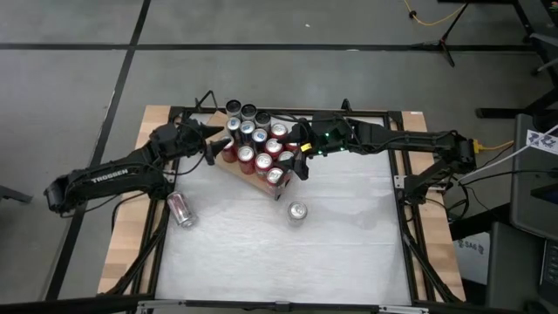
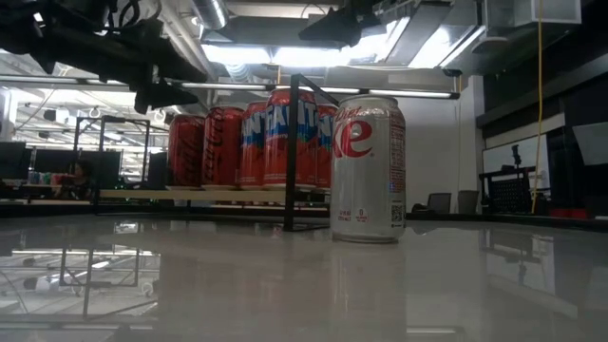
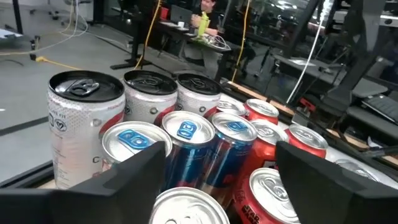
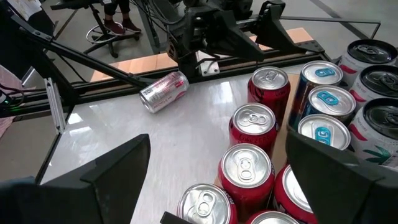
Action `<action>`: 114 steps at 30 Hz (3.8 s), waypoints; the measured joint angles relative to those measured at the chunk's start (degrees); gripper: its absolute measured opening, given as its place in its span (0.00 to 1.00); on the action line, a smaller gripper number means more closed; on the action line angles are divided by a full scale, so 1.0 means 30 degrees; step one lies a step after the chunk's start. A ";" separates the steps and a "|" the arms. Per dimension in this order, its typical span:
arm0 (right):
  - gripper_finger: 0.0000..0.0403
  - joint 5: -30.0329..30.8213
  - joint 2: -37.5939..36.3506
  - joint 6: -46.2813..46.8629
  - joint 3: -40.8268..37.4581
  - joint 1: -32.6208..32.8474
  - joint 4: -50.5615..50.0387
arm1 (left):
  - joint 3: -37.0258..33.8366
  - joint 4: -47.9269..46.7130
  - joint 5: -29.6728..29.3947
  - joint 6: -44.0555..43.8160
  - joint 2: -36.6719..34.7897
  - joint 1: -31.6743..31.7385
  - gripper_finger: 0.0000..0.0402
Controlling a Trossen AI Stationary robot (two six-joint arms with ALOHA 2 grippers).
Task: Pick and place cans onto a shelf
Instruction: Put the red/black soda can on the shelf aligned with the other red/black soda cans
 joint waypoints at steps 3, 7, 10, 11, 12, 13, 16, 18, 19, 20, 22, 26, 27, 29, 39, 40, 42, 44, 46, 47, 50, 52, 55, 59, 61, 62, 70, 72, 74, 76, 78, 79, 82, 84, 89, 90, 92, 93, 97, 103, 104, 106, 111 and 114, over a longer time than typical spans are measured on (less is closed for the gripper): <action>0.90 0.0000 0.0000 0.0000 0.0000 0.0000 0.0007 | 0.0000 -0.0138 -0.1304 -0.0015 0.0000 -0.0240 0.66; 0.90 0.0000 0.0000 0.0000 0.0000 -0.0005 0.0012 | 0.0000 -0.0634 -0.4474 -0.0594 0.0000 -0.0386 0.55; 0.90 0.0000 0.0000 0.0000 0.0000 0.0000 0.0007 | 0.0000 -0.1685 -0.6354 -0.1058 0.0000 -0.0382 0.49; 0.90 0.0000 0.0000 0.0000 0.0000 -0.0003 0.0014 | 0.0000 -0.2168 -0.6802 -0.1248 0.0000 -0.0382 0.48; 0.90 0.0000 0.0000 0.0000 0.0000 0.0000 0.0007 | 0.0000 -0.2711 -0.7197 -0.1528 0.0000 -0.0382 0.46; 0.90 0.0000 0.0000 0.0000 0.0000 0.0000 0.0008 | 0.0000 -0.3330 -0.7546 -0.1889 0.0000 -0.0382 0.44; 0.90 0.0000 0.0000 0.0000 0.0000 0.0000 0.0007 | 0.0007 -0.4843 -0.7952 -0.3032 0.0000 -0.0397 0.40; 0.90 0.0000 0.0000 -0.0003 0.0000 0.0000 0.0007 | 0.0023 -0.5611 -0.7953 -0.3356 0.0000 -0.0412 0.38; 0.90 0.0000 0.0000 0.0000 0.0000 -0.0005 0.0012 | 0.0029 -0.5925 -0.7873 -0.3405 -0.0004 -0.0404 0.37; 0.90 0.0000 0.0000 0.0000 0.0000 -0.0001 0.0007 | 0.0029 -0.6257 -0.7704 -0.3452 -0.0007 -0.0412 0.36; 0.90 0.0000 0.0000 -0.0007 0.0000 -0.0004 0.0007 | 0.0029 -0.6842 -0.7372 -0.3935 0.0000 -0.0404 0.34; 0.90 0.0000 0.0000 -0.0012 0.0000 -0.0003 0.0002 | 0.0029 -0.7414 -0.7137 -0.4041 0.0000 -0.0404 0.33; 0.90 0.0000 0.0000 -0.0029 0.0000 -0.0004 -0.0001 | 0.0029 -0.7605 -0.7134 -0.4046 0.0000 -0.0404 0.33; 0.90 0.0000 0.0000 -0.0153 0.0000 -0.0006 -0.0001 | 0.0029 -0.8036 -0.7128 -0.4347 0.0000 -0.0404 0.33; 0.90 0.0000 0.0000 -0.0401 0.0000 -0.0001 -0.0008 | 0.0000 -0.9412 -0.6605 -0.6443 0.0000 -0.0368 0.34; 0.90 0.0000 0.0000 -0.0401 0.0000 0.0000 -0.0008 | -0.0007 -0.9371 -0.6606 -0.6519 0.0000 -0.0368 0.34; 0.90 0.0000 0.0000 -0.0401 0.0000 -0.0004 -0.0008 | 0.0000 -0.9350 -0.6569 -0.6606 0.0000 -0.0375 0.34; 0.90 0.0000 0.0000 -0.0407 0.0000 0.0000 -0.0008 | 0.0000 -0.9333 -0.6415 -0.7107 0.0000 -0.0375 0.34; 0.90 0.0000 0.0000 -0.0408 0.0000 0.0000 -0.0008 | 0.0000 -0.9333 -0.6315 -0.7330 0.0000 -0.0375 0.34; 0.90 0.0000 0.0000 -0.0408 0.0000 0.0000 -0.0009 | 0.0000 -0.9333 -0.6358 -0.7330 0.0000 -0.0375 0.34; 0.90 0.0000 0.0000 -0.0408 0.0000 -0.0002 -0.0021 | 0.0000 -0.9354 -0.6930 -0.7338 -0.0068 -0.0375 0.34; 0.90 0.0000 0.0000 -0.0426 0.0000 -0.0003 -0.0065 | 0.0000 -0.9347 -0.6965 -0.7338 -0.0332 -0.0375 0.34; 0.90 0.0000 0.0000 -0.0495 0.0000 0.0000 -0.0281 | 0.0000 -0.9347 -0.6749 -0.7554 -0.0705 -0.0375 0.34; 0.90 0.0000 0.0000 -0.0911 0.0000 -0.0006 -0.0468 | 0.0000 -0.9353 -0.6304 -0.8075 -0.1029 -0.0380 0.34; 0.90 0.0000 0.0000 -0.0911 0.0000 -0.0006 -0.0482 | 0.0000 -0.9347 -0.5912 -0.8671 -0.1071 -0.0382 0.34; 0.90 0.0000 0.0000 -0.0911 0.0000 0.0000 -0.0482 | 0.0000 -0.9358 -0.5631 -0.8960 -0.1060 -0.0400 0.34; 0.90 0.0000 0.0000 -0.0918 0.0000 -0.0005 -0.0489 | 0.0000 -1.0669 -0.5573 -1.1850 -0.1015 -0.1395 0.34; 0.90 0.0000 0.0000 -0.0918 0.0000 -0.0003 -0.0489 | 0.0000 -1.0881 -0.5923 -1.2395 -0.0991 -0.1680 0.34; 0.90 0.0000 0.0000 -0.0925 0.0000 0.0000 -0.0495 | 0.0000 -1.0707 -0.6039 -1.2738 -0.0955 -0.1924 0.34; 0.90 0.0000 0.0000 -0.0925 0.0000 0.0000 -0.0489 | 0.0000 -1.0644 -0.6102 -1.3176 -0.0832 -0.2198 0.34; 0.90 0.0000 0.0000 -0.0925 0.0000 -0.0007 -0.0490 | 0.0000 -1.0644 -0.6497 -1.3488 -0.0608 -0.2479 0.34; 0.90 0.0000 0.0000 -0.0925 0.0000 0.0000 -0.0490 | 0.0000 -1.0618 -0.6690 -1.3527 -0.0463 -0.2605 0.34; 0.90 0.0000 0.0109 -0.0930 0.0000 -0.0003 -0.0452 | 0.0000 -1.0214 -0.7254 -1.3982 -0.0038 -0.2946 0.34; 0.90 0.0000 0.0332 -0.0933 0.0000 0.0000 -0.0391 | 0.0000 -0.9565 -0.7553 -1.3972 0.0235 -0.3107 0.34; 0.90 0.0004 0.0930 -0.0929 0.0000 -0.0007 -0.0446 | 0.0000 -0.8544 -0.8085 -1.3967 0.0796 -0.3246 0.34; 0.90 0.0000 0.1025 -0.0929 0.0000 -0.0004 -0.0460 | 0.0000 -0.8382 -0.8119 -1.3967 0.0883 -0.3246 0.34; 0.90 0.0000 0.1169 -0.0925 0.0000 -0.0006 -0.0380 | 0.0000 -0.7928 -0.8153 -1.3967 0.1092 -0.3246 0.34; 0.90 0.0000 0.1188 -0.0925 -0.0008 0.0000 -0.0460 | 0.0000 -0.7723 -0.8155 -1.3967 0.1206 -0.3238 0.34; 0.90 0.0000 0.1195 -0.0932 -0.0015 -0.0001 -0.0350 | 0.0000 -0.6999 -0.8152 -1.3905 0.1638 -0.3238 0.34; 0.90 0.0000 0.1195 -0.0930 -0.0015 0.0000 -0.0428 | 0.0000 -0.6288 -0.9414 -1.1387 0.1717 -0.3516 0.34; 0.90 0.0000 0.1195 -0.0933 -0.0015 0.0000 -0.0508 | 0.0000 -0.6288 -0.9650 -1.1149 0.1577 -0.3595 0.34; 0.90 0.0000 0.1174 -0.0926 -0.0015 0.0016 -0.0553 | 0.0000 -0.6266 -0.9850 -1.0834 0.1151 -0.3720 0.34; 0.90 -0.0073 0.1093 -0.0925 -0.0015 0.0022 -0.0733 | 0.0000 -0.6433 -0.9476 -1.0303 0.0117 -0.4382 0.34; 0.90 -0.1255 0.1093 -0.0918 -0.0015 0.0022 -0.0737 | 0.0000 -0.6614 -0.8972 -1.0130 -0.0538 -0.5030 0.34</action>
